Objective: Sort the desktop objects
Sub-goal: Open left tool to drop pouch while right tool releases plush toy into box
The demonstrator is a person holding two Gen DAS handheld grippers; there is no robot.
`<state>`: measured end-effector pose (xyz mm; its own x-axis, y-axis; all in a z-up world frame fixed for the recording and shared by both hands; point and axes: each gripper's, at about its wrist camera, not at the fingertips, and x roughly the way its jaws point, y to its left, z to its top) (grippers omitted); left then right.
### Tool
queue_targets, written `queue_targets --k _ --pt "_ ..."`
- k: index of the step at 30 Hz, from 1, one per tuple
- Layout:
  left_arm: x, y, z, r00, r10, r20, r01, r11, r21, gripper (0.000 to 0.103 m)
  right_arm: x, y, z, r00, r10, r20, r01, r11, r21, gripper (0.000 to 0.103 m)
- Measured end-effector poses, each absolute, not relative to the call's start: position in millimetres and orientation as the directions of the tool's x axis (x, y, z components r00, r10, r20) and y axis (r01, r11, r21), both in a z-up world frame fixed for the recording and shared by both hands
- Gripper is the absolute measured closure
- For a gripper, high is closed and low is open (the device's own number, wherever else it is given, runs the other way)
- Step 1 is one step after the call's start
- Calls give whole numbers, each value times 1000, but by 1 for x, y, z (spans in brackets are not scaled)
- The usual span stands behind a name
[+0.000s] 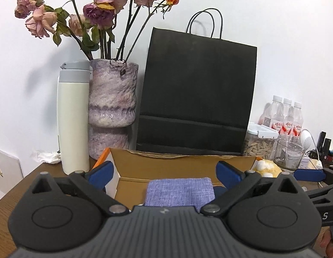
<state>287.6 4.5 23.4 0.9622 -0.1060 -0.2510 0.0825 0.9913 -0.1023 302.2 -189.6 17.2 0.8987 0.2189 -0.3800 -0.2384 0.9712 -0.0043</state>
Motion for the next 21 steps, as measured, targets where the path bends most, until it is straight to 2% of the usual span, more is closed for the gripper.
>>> queue_targets --k 13,21 --pt "268 7 25 971 -91 -221 70 993 -100 0 285 -192 27 915 217 -339 -235 972 -10 0" --pt "251 9 25 969 -90 -229 67 992 -106 0 271 -194 27 910 225 -348 -242 970 -4 0"
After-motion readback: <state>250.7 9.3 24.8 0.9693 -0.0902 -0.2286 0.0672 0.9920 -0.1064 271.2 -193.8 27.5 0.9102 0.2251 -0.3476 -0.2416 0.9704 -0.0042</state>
